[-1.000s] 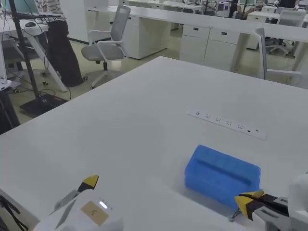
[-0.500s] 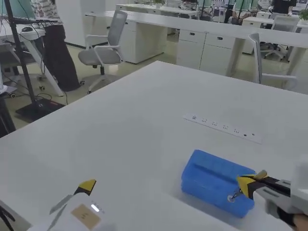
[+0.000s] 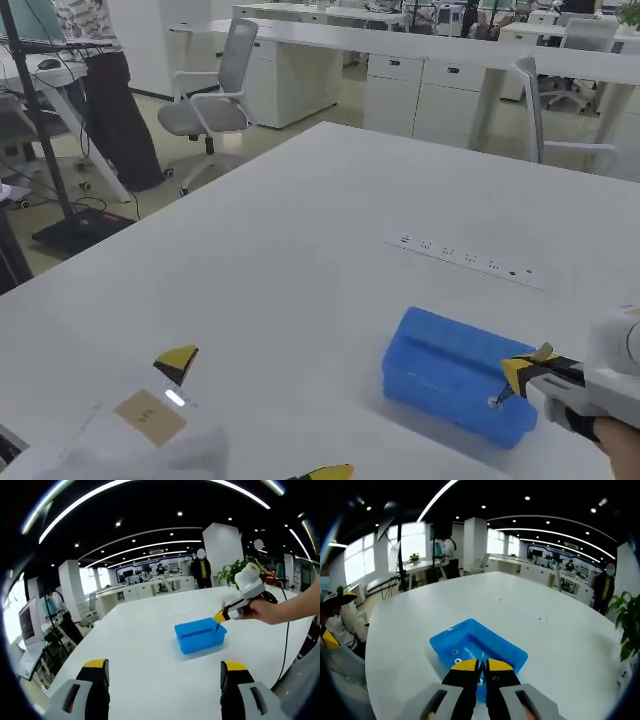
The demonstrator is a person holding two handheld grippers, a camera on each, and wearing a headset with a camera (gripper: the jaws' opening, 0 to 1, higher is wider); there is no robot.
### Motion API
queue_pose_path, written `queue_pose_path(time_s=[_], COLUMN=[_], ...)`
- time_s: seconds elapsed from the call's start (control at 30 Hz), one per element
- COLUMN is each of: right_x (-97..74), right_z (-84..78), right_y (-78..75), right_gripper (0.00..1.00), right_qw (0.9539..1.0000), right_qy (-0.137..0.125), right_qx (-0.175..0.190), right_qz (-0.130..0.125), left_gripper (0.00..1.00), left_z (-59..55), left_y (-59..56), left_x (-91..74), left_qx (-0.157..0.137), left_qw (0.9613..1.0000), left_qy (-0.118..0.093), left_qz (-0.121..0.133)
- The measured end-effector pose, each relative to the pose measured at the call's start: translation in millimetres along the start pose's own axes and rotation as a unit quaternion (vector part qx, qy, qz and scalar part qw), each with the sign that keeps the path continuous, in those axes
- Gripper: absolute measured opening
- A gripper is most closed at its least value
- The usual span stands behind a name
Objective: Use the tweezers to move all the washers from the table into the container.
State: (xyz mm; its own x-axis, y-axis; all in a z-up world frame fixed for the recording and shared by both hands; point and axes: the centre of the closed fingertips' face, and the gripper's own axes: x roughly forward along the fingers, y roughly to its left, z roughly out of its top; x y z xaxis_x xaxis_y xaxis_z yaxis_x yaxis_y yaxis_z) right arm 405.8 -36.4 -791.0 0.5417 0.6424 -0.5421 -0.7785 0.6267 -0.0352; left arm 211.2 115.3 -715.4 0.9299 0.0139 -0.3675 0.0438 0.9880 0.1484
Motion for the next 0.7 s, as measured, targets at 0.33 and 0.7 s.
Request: queue_pose_path(time_s=[0.33,0.7], right_x=[13.3,14.7], right_z=[-19.2,-25.0], right_y=[-5.3,-1.4], right_gripper=[0.02,0.02], right_qw=[0.9996,0.9985], right_qy=[0.025,0.037], right_qx=[0.009,0.028], right_qz=[-0.01,-0.031], left_gripper=[0.78,0.58], left_z=[22.6,32.1], left_y=[-7.5,-15.6], left_x=[12.5,28.5], left_qx=[0.005,0.04], left_qw=[0.9988,0.9899], left_qy=[-0.012,0.0], left_qz=[-0.047,-0.136])
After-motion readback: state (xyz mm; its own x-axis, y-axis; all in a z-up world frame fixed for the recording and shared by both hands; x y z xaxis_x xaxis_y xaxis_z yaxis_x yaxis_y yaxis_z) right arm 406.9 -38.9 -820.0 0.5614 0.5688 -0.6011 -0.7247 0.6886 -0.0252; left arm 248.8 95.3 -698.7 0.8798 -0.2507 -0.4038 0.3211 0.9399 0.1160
